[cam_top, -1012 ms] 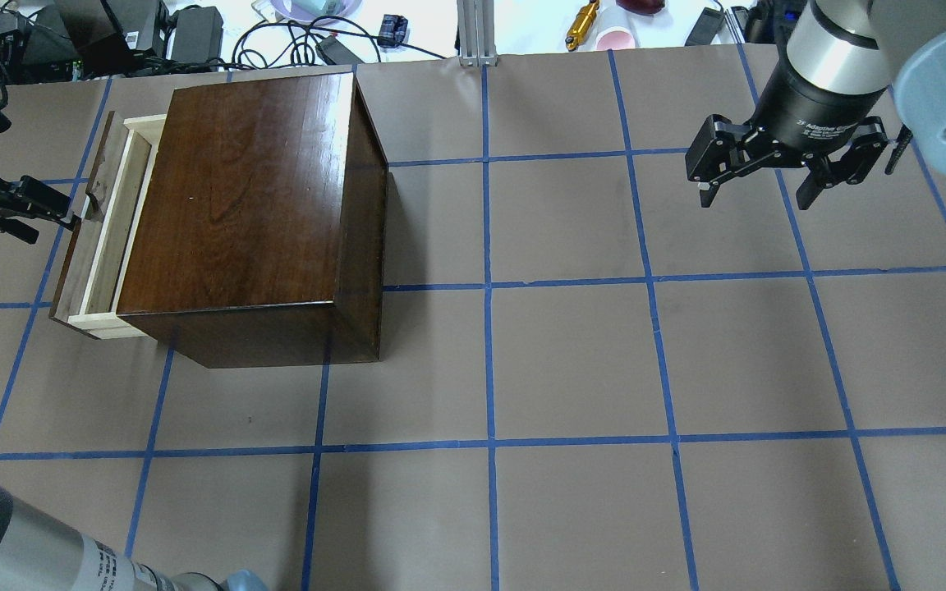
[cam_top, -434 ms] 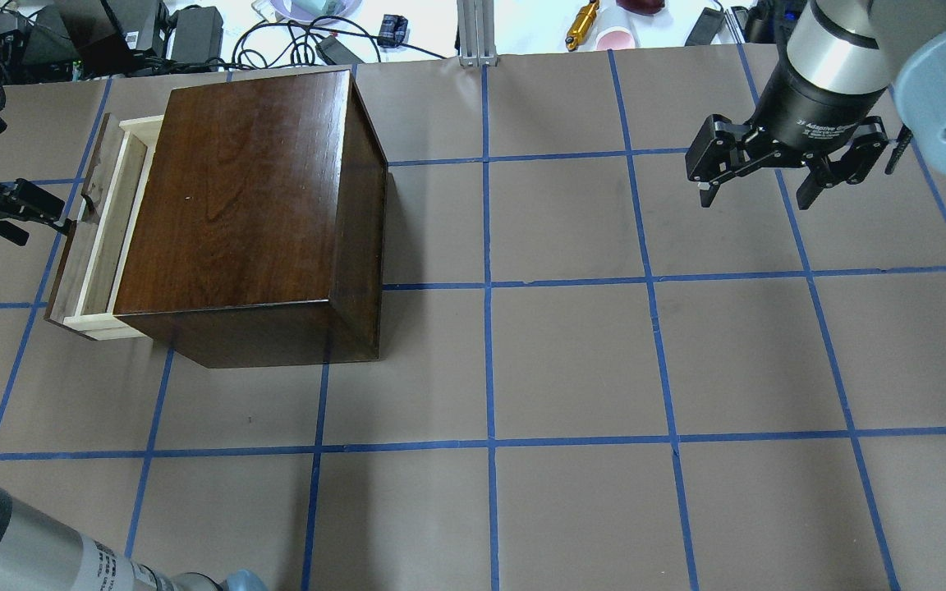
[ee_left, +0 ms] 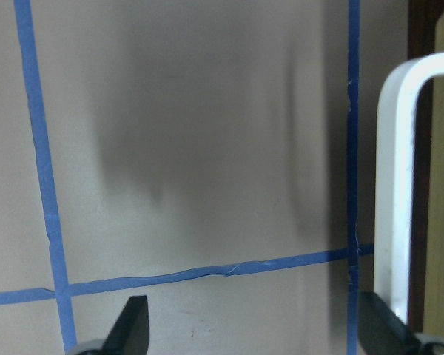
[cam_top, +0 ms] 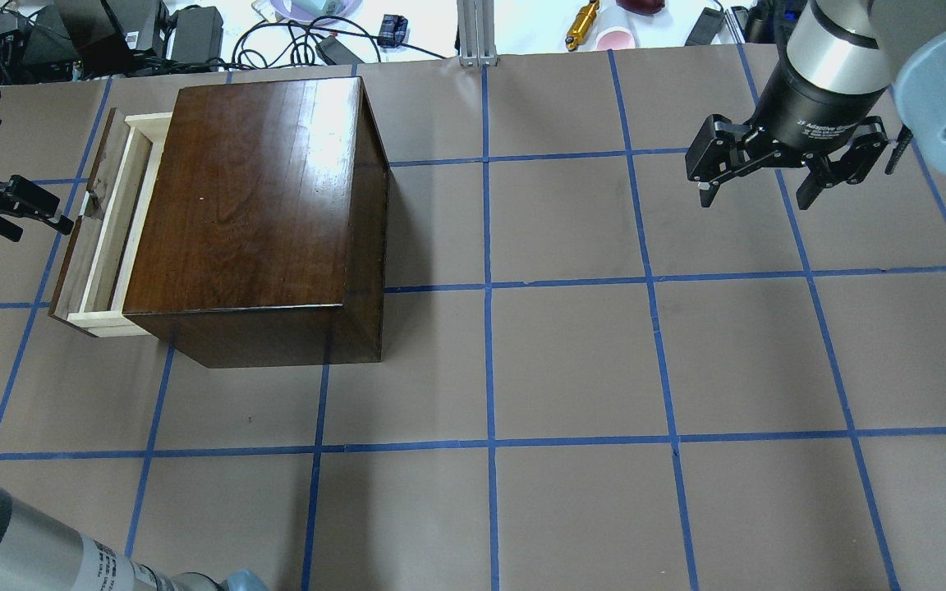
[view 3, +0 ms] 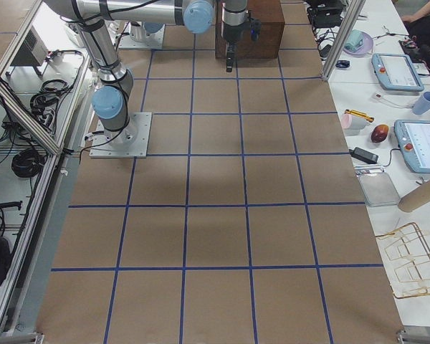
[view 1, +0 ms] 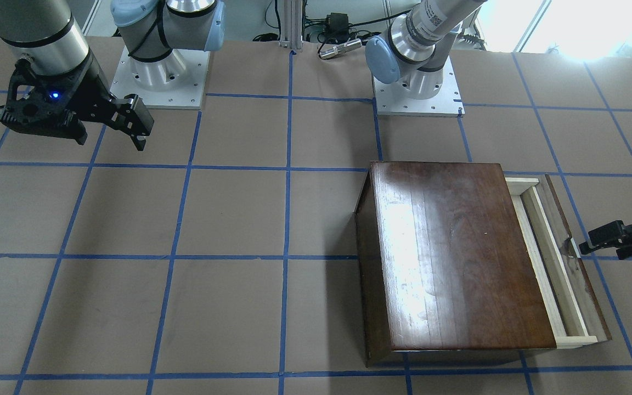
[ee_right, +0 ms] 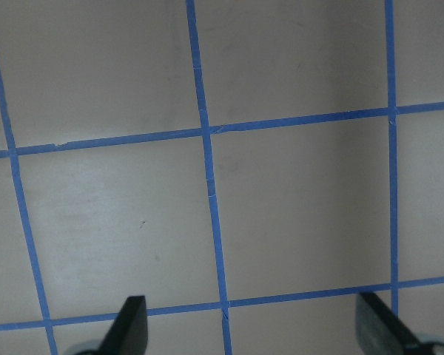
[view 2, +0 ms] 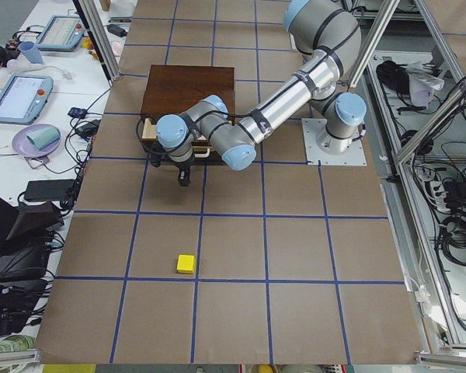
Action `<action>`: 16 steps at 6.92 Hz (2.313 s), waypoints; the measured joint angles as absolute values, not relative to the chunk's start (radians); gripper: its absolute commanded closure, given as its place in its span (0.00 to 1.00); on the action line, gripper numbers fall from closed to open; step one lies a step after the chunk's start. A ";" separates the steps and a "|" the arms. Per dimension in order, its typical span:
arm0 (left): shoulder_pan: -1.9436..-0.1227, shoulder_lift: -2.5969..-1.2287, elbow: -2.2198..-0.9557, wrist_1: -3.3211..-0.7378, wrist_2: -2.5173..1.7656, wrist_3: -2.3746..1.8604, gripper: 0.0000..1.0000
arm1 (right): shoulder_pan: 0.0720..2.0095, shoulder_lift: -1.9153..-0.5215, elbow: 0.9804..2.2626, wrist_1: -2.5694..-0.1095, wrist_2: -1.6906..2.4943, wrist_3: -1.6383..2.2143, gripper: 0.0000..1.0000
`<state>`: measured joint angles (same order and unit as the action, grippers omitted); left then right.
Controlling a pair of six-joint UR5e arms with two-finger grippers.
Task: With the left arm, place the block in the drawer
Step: 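Release the handle and move the left gripper away from the drawer, then lower the left gripper onto the yellow block and grasp it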
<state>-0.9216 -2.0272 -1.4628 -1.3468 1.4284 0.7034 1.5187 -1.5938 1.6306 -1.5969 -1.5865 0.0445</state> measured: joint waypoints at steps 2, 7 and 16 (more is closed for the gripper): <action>-0.917 -2.043 -1.425 -1.346 1.459 0.705 0.00 | 1.519 -1.594 1.631 -1.597 -1.587 0.044 0.00; -0.835 -2.166 -1.269 -1.340 1.539 0.747 0.00 | 1.519 -1.594 1.631 -1.597 -1.586 0.044 0.00; -0.715 -2.359 -1.162 -1.123 1.640 0.999 0.00 | 1.519 -1.594 1.631 -1.597 -1.586 0.044 0.00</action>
<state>-0.7155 -2.3585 -1.1615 -1.1225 1.6405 0.9986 1.5187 -1.5938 1.6306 -1.5969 -1.5862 0.0445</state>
